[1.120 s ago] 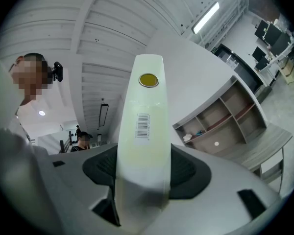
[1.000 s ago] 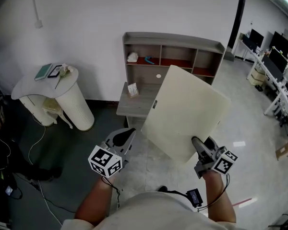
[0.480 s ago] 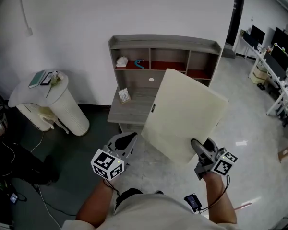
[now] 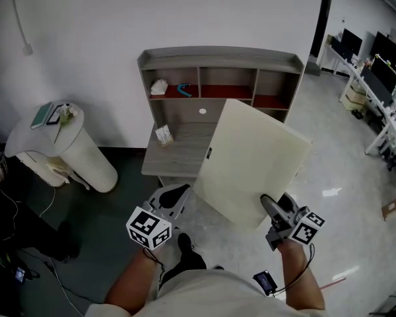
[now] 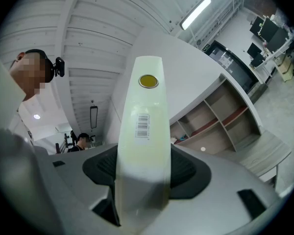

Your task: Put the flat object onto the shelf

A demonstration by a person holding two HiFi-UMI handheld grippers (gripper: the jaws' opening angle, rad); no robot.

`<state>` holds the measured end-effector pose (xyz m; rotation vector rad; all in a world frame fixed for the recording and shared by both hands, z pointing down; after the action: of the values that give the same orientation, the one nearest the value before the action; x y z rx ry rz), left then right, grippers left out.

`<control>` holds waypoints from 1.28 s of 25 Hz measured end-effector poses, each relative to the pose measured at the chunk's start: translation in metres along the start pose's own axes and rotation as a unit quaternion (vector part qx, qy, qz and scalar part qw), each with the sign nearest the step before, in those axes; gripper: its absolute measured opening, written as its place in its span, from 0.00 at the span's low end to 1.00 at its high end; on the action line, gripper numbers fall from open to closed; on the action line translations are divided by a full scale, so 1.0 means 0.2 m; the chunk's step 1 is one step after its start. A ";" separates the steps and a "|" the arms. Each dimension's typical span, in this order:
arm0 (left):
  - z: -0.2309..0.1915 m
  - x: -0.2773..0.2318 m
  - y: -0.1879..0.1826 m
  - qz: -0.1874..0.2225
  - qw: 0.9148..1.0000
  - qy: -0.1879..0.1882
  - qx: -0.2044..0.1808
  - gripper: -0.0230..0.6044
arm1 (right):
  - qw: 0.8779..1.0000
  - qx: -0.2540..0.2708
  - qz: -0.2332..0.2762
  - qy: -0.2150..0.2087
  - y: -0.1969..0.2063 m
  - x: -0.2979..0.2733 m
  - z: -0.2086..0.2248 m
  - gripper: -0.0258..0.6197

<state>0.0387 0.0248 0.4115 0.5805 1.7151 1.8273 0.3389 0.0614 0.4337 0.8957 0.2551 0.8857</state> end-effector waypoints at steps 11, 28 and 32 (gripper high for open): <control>-0.51 -0.19 0.03 0.008 1.000 0.005 0.004 0.06 | 1.000 0.022 -0.019 -0.004 -0.06 -0.53 0.15 0.48; -1.56 -0.20 -0.05 0.025 1.000 -0.006 -0.017 0.06 | 0.997 0.070 -0.010 -0.023 -0.17 -1.69 0.14 0.48; -1.68 -0.17 -0.06 0.028 0.999 -0.014 -0.016 0.06 | 0.997 0.070 -0.010 -0.033 -0.18 -1.82 0.13 0.48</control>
<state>-0.1543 -0.2508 0.3729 0.6436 1.6646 1.8727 0.1439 -0.2412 0.3673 1.0495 0.2714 0.8247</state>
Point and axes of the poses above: the fingertips, and each gripper's own axes: x backward along the fingers, z to its right, y out of its underside, the point moved 5 cm from there along x, backward along the fingers, and after that the axes turned 6 degrees about -x, right-handed, at the moved point
